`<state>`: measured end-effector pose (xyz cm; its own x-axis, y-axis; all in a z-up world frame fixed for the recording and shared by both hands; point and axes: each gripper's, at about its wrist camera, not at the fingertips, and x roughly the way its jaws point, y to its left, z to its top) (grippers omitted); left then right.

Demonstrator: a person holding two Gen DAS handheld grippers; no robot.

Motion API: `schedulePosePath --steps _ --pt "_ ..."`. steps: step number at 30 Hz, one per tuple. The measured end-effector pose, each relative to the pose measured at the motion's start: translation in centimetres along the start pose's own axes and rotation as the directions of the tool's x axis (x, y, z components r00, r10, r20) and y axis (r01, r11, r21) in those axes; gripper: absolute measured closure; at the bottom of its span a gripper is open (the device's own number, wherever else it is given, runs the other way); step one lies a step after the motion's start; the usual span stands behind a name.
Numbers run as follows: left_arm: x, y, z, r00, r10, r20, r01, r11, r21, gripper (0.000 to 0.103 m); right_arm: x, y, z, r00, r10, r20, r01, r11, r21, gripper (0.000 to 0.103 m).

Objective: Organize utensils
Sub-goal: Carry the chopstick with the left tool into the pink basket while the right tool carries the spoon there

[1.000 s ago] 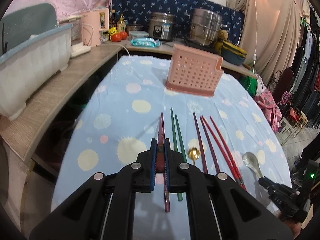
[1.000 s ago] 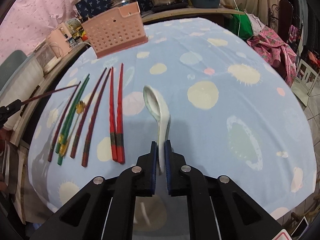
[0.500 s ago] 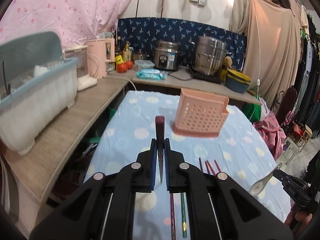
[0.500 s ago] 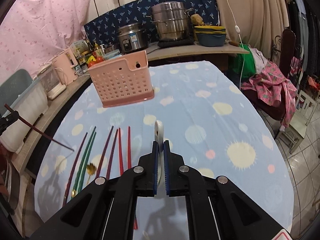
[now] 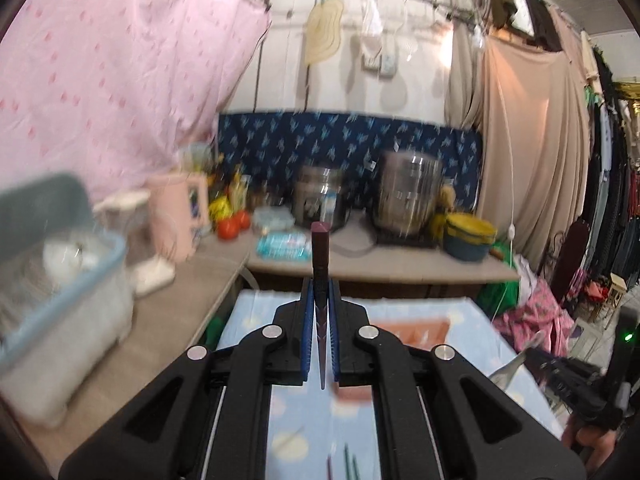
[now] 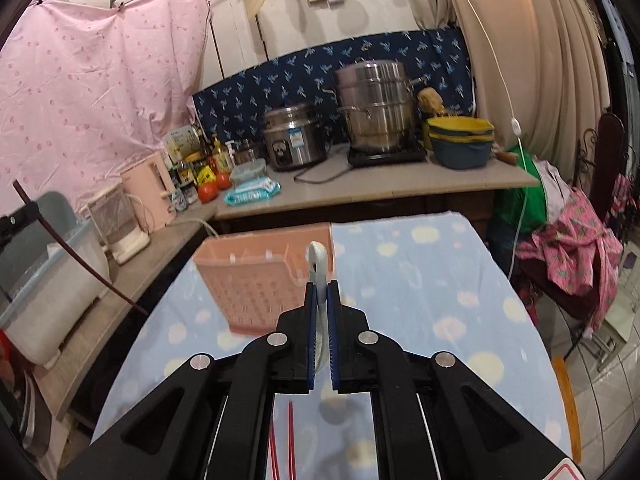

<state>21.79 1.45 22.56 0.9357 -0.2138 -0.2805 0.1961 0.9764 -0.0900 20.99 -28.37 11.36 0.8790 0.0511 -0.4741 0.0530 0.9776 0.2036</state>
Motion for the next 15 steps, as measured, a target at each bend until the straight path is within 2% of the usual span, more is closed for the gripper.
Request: schedulePosePath --steps 4,6,9,15 --pt "2.9 -1.5 2.9 0.998 -0.039 0.054 0.039 0.999 0.003 0.096 3.7 -0.2 3.2 1.000 0.010 0.017 -0.011 1.000 0.020 0.097" --pt "4.6 -2.3 3.5 0.996 -0.062 0.056 0.062 0.998 0.005 0.096 5.9 -0.2 4.2 1.000 0.005 0.011 -0.005 1.000 0.019 0.097" --pt "7.3 -3.2 3.3 0.996 -0.081 0.031 0.081 0.997 0.002 0.096 9.1 -0.4 4.7 1.000 0.003 -0.017 -0.003 1.000 0.029 0.097" --pt "11.0 -3.2 0.5 0.994 -0.100 -0.052 0.100 0.995 -0.016 0.096 13.8 -0.5 3.5 0.996 -0.013 -0.088 0.014 1.000 0.010 0.097"
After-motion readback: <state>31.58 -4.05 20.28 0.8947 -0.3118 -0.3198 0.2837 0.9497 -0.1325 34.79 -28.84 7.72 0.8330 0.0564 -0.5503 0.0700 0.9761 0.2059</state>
